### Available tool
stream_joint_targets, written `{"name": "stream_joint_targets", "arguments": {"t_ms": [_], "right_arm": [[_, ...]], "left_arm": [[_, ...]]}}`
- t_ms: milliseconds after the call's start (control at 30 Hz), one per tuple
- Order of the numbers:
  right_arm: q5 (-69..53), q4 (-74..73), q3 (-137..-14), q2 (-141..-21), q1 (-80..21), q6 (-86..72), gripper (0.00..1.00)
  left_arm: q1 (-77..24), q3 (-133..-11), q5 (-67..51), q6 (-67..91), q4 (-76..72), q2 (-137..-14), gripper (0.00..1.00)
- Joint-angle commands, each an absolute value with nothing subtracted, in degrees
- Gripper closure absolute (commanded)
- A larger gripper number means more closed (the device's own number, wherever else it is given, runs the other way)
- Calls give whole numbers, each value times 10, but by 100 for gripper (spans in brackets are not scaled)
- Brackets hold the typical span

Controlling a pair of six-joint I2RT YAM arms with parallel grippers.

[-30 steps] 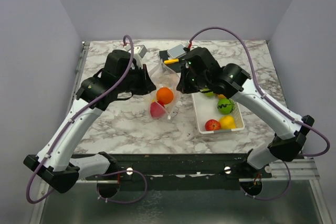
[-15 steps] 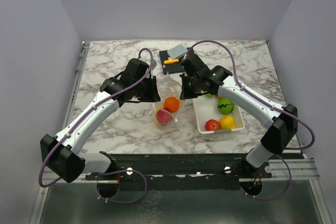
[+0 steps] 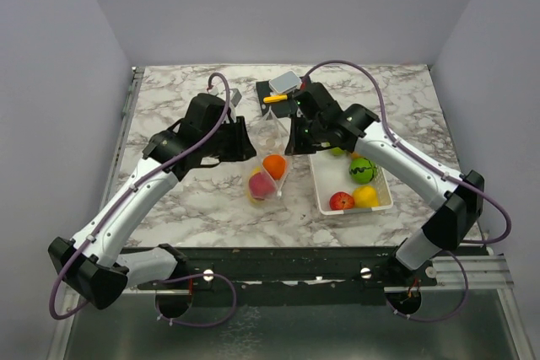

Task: Place the food in the zip-top bag and seal the zipper
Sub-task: Adjust the zipper food storage bag at the center of the board.

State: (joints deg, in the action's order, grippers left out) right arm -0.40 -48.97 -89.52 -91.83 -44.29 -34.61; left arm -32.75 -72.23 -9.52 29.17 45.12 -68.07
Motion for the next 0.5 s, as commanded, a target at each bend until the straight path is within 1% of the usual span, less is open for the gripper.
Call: {"name": "stream_joint_targets", "arguments": {"t_ms": [0, 467], "right_arm": [[-23, -465, -892, -898, -447, -363, 99], [-8, -456, -885, -897, -455, -377, 99]], "left_arm": [[-329, -730, -72, 313, 441, -668, 66], [-330, -720, -66, 368, 383, -664, 66]]}}
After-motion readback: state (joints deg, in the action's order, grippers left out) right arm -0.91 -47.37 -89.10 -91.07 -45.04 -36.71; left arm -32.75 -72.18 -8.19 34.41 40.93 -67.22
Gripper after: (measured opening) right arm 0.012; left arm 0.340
